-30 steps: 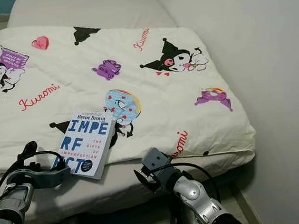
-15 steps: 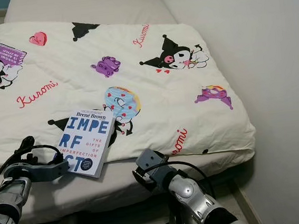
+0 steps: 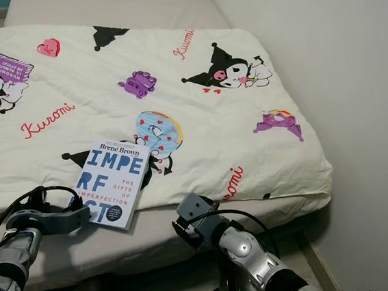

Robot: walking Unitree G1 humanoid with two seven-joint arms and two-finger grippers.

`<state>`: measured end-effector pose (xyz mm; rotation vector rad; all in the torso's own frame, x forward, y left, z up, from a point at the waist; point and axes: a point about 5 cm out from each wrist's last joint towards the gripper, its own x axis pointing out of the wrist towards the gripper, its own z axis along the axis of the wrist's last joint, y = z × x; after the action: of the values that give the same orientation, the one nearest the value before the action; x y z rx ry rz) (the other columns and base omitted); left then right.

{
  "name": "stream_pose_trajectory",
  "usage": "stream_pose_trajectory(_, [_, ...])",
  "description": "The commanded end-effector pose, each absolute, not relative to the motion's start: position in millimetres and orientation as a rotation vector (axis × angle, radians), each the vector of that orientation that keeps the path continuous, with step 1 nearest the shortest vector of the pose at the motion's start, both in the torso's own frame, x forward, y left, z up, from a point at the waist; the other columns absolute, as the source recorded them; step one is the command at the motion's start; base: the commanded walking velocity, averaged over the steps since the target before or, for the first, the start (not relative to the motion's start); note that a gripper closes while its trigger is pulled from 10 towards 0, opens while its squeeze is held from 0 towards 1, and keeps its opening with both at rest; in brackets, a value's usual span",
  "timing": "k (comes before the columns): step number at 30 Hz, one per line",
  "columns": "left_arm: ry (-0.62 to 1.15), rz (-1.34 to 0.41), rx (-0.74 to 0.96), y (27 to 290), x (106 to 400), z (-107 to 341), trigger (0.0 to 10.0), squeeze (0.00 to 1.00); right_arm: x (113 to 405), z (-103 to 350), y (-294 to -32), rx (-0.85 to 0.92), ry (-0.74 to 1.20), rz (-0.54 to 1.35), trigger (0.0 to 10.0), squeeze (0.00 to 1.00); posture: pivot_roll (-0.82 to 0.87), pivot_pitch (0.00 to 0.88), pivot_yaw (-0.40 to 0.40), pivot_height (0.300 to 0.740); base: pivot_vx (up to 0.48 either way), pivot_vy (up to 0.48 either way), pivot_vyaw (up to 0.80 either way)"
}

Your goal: Clean up the room

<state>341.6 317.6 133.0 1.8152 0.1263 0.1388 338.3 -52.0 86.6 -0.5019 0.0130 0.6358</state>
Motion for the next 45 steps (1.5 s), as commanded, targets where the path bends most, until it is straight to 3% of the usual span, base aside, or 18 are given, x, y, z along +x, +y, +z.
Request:
stream_pose_trajectory(1, [0.19, 0.096, 1.817, 325, 333, 122, 0.0, 0.0, 332, 73, -59, -0.491, 0.058, 0.63, 10.0, 0.0, -0.12, 0.442, -0.138, 0.548, 0.0, 0.0, 0.0])
stream_pose_trajectory(8, [0.27, -0.063, 1.808, 319, 323, 98, 0.0, 0.0, 328, 69, -60, -0.479, 0.066, 0.628, 10.0, 0.0, -0.12, 0.44, -0.125, 0.548, 0.0, 0.0, 0.0])
stream_pose_trajectory(17, [0.356, -0.135, 1.803, 326, 310, 83, 0.0, 0.0, 326, 65, -62, -0.474, 0.073, 0.627, 10.0, 0.0, -0.11, 0.44, -0.125, 0.548, 0.0, 0.0, 0.0])
stream_pose_trajectory(31, [0.428, -0.214, 1.744, 333, 309, 87, 0.0, 0.0, 324, 63, -60, -0.462, 0.074, 0.631, 10.0, 0.0, -0.1, 0.439, -0.121, 0.548, 0.0, 0.0, 0.0])
stream_pose_trajectory(45, [0.533, -0.263, 1.575, 333, 330, 120, 0.0, 0.0, 326, 65, -61, -0.458, 0.07, 0.632, 10.0, 0.0, -0.1, 0.441, -0.123, 0.548, 0.0, 0.0, 0.0])
